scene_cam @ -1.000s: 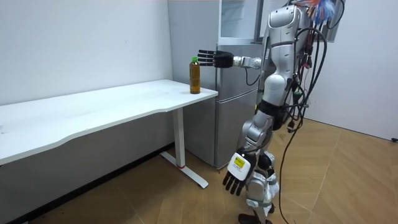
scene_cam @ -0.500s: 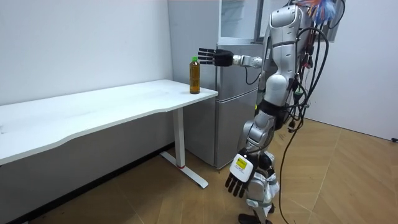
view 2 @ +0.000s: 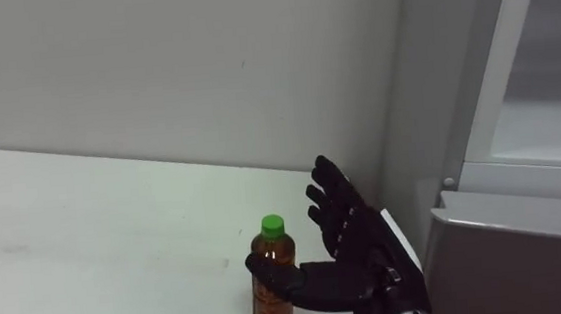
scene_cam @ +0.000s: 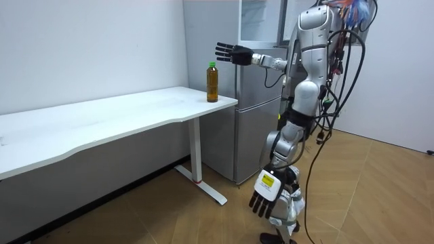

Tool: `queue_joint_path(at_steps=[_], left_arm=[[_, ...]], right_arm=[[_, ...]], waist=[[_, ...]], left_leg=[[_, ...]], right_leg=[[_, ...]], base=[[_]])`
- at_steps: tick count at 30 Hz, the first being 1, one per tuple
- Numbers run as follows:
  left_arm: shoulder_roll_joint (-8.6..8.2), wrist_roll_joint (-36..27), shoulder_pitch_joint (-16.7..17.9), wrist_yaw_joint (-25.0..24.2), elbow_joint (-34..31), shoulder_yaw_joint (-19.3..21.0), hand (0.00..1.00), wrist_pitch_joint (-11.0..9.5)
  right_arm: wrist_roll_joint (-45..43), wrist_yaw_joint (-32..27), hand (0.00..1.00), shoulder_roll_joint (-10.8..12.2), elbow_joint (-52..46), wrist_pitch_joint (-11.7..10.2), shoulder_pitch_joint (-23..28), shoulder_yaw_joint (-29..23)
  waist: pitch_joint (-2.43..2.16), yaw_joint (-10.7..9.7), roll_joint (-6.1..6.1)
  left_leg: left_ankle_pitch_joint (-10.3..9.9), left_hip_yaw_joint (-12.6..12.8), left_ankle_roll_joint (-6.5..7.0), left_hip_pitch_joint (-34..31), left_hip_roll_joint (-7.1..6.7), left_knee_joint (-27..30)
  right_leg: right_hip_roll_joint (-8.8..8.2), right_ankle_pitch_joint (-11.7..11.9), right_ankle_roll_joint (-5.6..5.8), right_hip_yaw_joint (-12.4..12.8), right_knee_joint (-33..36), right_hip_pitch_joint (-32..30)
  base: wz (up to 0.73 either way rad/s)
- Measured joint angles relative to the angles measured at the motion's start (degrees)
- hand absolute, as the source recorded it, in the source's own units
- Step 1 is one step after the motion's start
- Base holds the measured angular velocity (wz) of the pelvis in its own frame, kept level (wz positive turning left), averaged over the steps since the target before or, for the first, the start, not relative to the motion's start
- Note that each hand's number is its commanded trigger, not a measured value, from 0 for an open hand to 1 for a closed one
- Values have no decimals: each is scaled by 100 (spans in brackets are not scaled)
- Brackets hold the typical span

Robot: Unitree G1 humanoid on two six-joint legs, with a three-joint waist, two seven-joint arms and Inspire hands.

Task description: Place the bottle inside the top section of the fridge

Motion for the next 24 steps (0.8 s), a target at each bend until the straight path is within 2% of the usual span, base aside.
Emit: queue_joint_path(at_steps=[8, 14, 21, 24], left_arm=[[2, 101, -109, -43, -4, 74, 0, 5], [2, 112, -167, -71, -4, 117, 0, 7], [2, 115, -162, -82, -2, 128, 0, 8], [2, 120, -129, -66, -2, 135, 0, 26]], right_arm=[[-41, -211, 0, 1, -9, -26, -297, -179], [-43, -376, 0, 2, -7, -32, -315, -177], [-146, -754, 0, -26, 133, -34, -436, -177], [-173, -903, 0, -36, 142, -34, -443, -167]], waist=[[9, 20, -18], [34, 24, -49], [46, 150, -56], [46, 193, -55]], left_leg=[[0, -31, 1, -1, -1, 4], [-1, -35, 1, -2, -2, 5], [-2, -74, 3, -24, -15, 5], [5, -149, 12, -58, -23, 14]], right_leg=[[-2, -1, 1, -18, 0, 16], [-4, -2, 3, -25, 4, 16], [-12, -2, 4, -60, 0, 12], [-26, -2, 5, -165, 0, 15]], base=[[2], [0], [2], [16]])
